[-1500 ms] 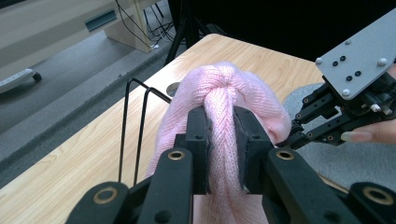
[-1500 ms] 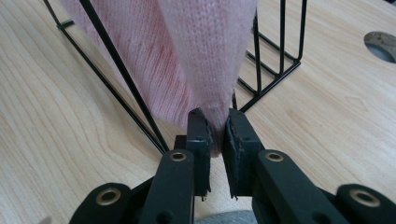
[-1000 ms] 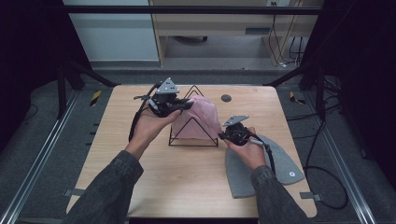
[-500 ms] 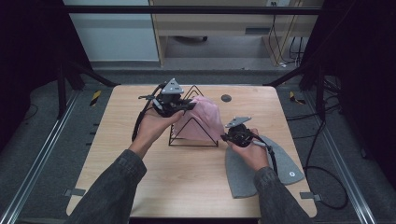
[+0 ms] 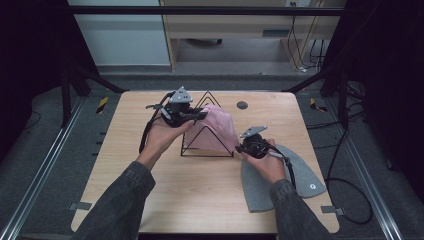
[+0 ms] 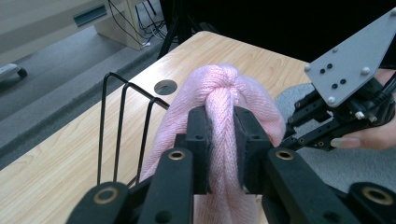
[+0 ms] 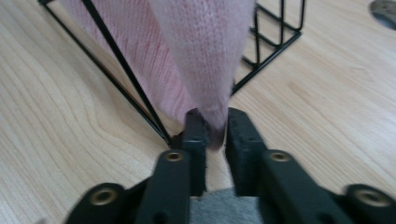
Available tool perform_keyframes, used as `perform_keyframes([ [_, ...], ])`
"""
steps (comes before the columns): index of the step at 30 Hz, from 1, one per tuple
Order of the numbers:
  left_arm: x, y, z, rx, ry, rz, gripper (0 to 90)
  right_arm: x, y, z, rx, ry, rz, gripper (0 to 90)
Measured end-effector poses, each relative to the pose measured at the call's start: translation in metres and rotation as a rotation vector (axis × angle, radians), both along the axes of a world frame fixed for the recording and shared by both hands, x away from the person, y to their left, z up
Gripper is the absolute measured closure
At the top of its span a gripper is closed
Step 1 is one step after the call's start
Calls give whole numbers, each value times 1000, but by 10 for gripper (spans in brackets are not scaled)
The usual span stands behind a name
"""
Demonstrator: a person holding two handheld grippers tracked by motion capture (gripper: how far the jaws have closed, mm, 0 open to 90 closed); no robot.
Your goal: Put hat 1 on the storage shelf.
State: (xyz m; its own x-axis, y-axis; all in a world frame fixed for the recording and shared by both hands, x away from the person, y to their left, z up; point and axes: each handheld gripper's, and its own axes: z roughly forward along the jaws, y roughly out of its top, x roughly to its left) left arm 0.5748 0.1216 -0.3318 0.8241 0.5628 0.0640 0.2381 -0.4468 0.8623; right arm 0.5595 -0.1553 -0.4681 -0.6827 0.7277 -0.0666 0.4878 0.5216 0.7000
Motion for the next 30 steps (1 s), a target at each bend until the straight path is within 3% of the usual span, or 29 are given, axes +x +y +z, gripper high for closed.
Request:
perform_keyframes([
  [5,-1,-2,-1,3,8,41,672,-8,-7,12,6,-28,-33,586],
  [7,-1,-1,0,-29,30,44,644,-13,-11,18,-7,-43,-43,540],
  [9,-5,0,2,-58,19,36,605,-18,-17,26,-18,-54,-58,474],
  [11,-11,0,5,-55,-5,39,545,-25,-26,33,-14,-75,-78,402],
  [17,-38,15,2,-27,-48,73,345,-32,-61,41,-35,-50,-152,280],
  [19,-46,22,-3,-24,-37,80,273,-30,-74,40,-29,-18,-187,250],
  [21,-50,26,-7,-17,-28,80,221,-28,-80,39,-27,-2,-200,241],
  [23,-63,38,-20,-1,-21,81,167,-22,-98,33,-23,33,-237,232],
  [30,-88,70,-60,5,21,117,110,-9,-126,21,-27,91,-291,433],
])
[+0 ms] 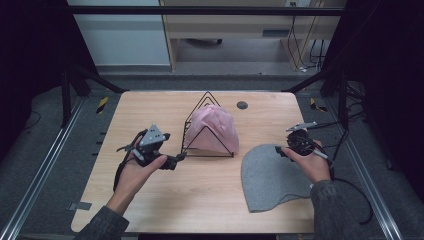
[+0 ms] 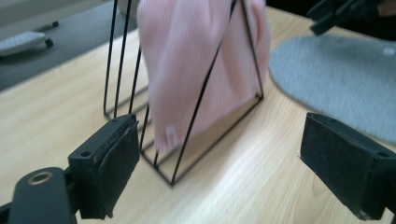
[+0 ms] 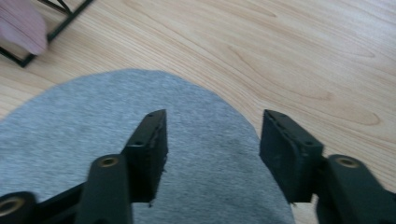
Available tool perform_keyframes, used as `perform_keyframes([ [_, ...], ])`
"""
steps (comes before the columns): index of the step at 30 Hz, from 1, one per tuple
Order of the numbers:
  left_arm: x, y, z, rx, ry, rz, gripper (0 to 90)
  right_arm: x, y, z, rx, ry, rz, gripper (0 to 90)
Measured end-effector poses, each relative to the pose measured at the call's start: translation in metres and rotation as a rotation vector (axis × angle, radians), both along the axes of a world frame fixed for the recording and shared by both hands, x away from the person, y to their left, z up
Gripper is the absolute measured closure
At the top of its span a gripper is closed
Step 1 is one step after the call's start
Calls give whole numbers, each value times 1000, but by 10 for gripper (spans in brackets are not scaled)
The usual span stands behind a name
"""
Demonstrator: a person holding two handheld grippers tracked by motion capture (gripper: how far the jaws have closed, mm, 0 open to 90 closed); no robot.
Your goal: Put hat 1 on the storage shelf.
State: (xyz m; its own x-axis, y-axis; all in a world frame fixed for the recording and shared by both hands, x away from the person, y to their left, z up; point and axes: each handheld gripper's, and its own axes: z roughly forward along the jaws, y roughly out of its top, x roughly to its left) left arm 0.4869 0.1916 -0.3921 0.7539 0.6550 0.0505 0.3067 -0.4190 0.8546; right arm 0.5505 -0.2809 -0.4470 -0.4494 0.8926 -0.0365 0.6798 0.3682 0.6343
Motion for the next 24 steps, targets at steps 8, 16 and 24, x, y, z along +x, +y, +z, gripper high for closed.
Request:
perform_keyframes([
  [8,-10,21,-34,79,50,46,99,12,-4,-15,-9,38,-12,447],
  [16,-20,38,-49,63,93,87,98,19,-13,-30,4,85,-35,420],
  [24,-21,43,-50,67,84,106,98,11,-14,-32,4,110,32,729],
])
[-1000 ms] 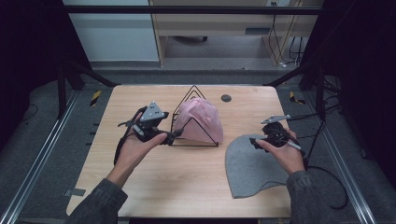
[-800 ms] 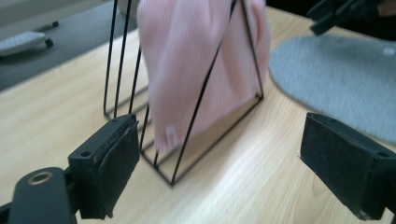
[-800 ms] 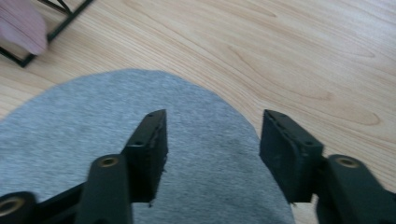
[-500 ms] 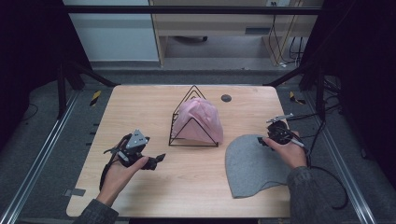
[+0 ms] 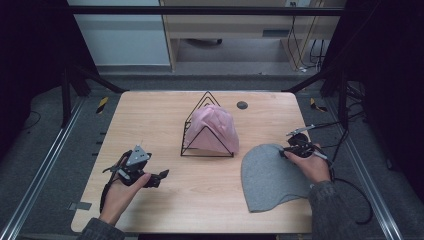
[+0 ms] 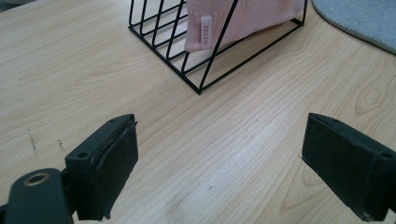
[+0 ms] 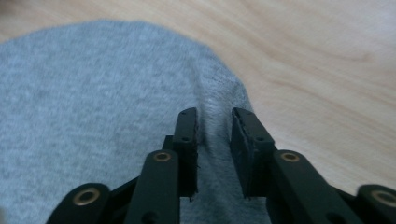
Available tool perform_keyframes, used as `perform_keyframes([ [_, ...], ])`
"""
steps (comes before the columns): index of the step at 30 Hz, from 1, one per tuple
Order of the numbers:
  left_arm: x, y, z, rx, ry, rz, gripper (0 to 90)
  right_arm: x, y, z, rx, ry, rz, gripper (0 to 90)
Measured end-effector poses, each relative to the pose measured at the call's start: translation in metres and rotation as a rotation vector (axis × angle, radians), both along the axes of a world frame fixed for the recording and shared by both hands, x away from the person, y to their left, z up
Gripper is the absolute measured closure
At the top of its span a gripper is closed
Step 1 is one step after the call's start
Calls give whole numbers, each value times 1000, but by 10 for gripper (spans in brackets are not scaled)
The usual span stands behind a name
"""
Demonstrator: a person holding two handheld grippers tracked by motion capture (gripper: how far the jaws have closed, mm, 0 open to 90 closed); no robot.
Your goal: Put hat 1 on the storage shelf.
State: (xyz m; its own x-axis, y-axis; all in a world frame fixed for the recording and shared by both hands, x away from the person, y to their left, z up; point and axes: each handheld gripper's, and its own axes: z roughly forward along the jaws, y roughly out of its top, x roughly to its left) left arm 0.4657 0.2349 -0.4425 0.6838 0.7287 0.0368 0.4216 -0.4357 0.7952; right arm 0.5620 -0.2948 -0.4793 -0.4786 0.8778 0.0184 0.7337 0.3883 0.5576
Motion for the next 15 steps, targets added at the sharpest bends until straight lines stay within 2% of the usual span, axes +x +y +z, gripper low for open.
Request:
perform_keyframes([
  [1,0,0,0,0,0,0,99,0,0,0,0,0,0,729],
  [2,0,-1,-1,4,2,-1,102,-2,1,-1,-7,-1,12,801],
  [4,0,-1,-2,12,4,-4,102,-4,1,-1,11,2,26,848],
  [7,1,-1,-2,16,4,-3,102,-6,2,0,6,-5,45,871],
  [10,2,0,-4,25,9,2,102,-14,4,11,26,-46,68,882],
  [15,2,0,-5,22,10,2,101,-39,8,42,79,-148,125,887],
])
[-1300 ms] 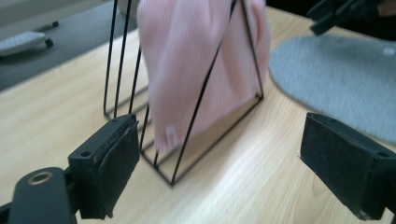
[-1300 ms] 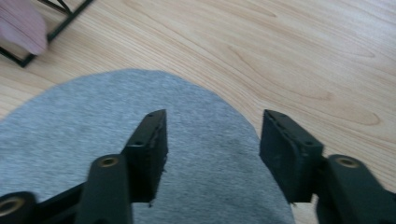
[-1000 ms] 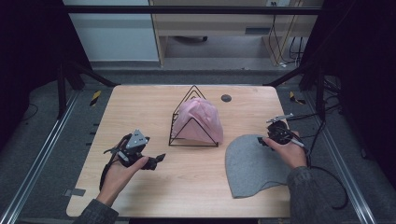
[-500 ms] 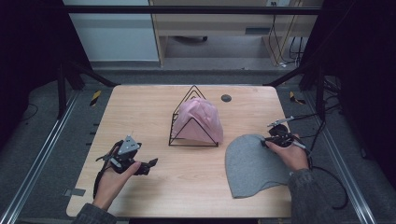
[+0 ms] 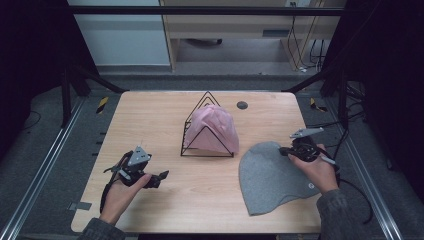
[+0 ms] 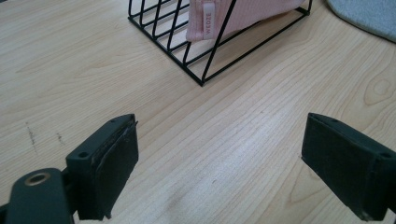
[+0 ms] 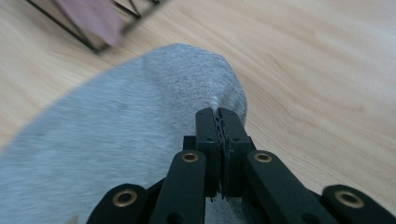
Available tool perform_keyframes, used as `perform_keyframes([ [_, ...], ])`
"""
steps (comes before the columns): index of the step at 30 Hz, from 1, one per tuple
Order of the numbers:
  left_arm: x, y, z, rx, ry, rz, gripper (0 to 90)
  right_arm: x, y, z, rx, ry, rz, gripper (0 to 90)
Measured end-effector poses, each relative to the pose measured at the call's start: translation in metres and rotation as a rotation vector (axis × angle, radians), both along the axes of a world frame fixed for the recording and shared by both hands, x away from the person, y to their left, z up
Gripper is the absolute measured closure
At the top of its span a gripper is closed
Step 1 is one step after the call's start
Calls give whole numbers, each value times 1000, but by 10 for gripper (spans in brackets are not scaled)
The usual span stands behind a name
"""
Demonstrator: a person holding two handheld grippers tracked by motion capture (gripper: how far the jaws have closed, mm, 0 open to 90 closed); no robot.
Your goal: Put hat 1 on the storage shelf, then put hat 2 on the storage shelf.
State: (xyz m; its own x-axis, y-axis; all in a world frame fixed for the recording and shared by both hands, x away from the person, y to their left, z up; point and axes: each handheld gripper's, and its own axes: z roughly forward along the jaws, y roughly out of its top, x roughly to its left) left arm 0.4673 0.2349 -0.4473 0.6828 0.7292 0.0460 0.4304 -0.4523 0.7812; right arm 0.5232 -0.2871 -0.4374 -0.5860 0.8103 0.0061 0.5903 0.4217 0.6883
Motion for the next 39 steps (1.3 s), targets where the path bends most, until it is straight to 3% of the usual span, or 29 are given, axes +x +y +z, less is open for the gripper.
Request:
perform_keyframes([
  [5,-1,-3,-1,-6,5,-12,95,-28,9,28,40,-85,61,888],
  [7,-1,-4,-1,-9,5,-16,95,-31,10,32,47,-97,68,888],
  [8,-2,-4,0,-12,4,-20,92,-41,14,42,64,-130,93,889],
  [13,-3,-5,1,-37,3,-33,89,-56,21,60,93,-174,130,889],
  [14,-5,-7,3,-56,1,-49,89,-64,28,72,106,-200,155,890],
  [18,-9,-14,6,-70,-3,-82,87,-77,43,92,110,-252,208,890],
  [27,-22,-36,11,-103,15,-192,87,-86,76,122,135,-312,287,891],
  [39,-28,-51,13,-152,24,-256,92,-92,121,160,139,-380,390,892],
])
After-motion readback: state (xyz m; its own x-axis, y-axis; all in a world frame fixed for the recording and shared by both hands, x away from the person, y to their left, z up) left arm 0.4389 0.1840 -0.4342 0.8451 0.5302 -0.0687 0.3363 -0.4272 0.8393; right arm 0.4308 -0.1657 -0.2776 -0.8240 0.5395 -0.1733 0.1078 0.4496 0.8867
